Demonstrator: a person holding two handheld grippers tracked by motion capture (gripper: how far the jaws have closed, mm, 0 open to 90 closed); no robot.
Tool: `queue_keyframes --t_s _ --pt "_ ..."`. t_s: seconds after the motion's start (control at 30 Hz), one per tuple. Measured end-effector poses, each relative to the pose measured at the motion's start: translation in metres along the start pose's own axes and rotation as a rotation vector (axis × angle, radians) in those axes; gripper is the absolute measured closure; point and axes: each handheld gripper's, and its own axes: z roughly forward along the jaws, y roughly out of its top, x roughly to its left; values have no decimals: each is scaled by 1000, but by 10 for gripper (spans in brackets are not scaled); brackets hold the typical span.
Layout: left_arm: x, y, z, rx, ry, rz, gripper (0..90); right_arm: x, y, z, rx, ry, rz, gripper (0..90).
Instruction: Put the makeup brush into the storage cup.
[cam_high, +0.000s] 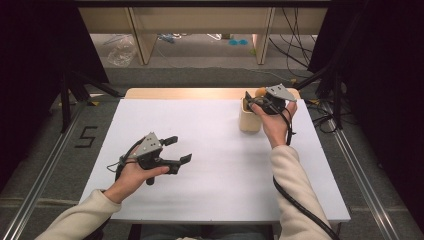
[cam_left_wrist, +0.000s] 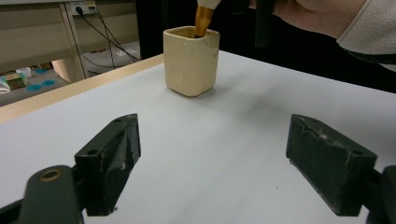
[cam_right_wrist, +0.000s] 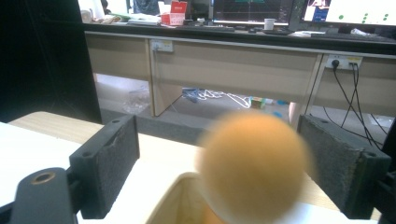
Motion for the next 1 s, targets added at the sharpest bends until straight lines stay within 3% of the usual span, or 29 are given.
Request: queue_keyframes --t_s 0.07,0.23,0.63,1.0 --pt "0 0 0 1 2 0 179 -1 2 -1 -17 -2 4 146" --pt "1 0 -1 0 3 3 179 -2 2 -6 -1 -7 -25 84" --pt "2 1 -2 -4 8 -6 178 -3 5 -19 -5 -1 -35 77" --pt "2 1 -4 -5 14 -4 177 -3 1 -43 3 24 -26 70"
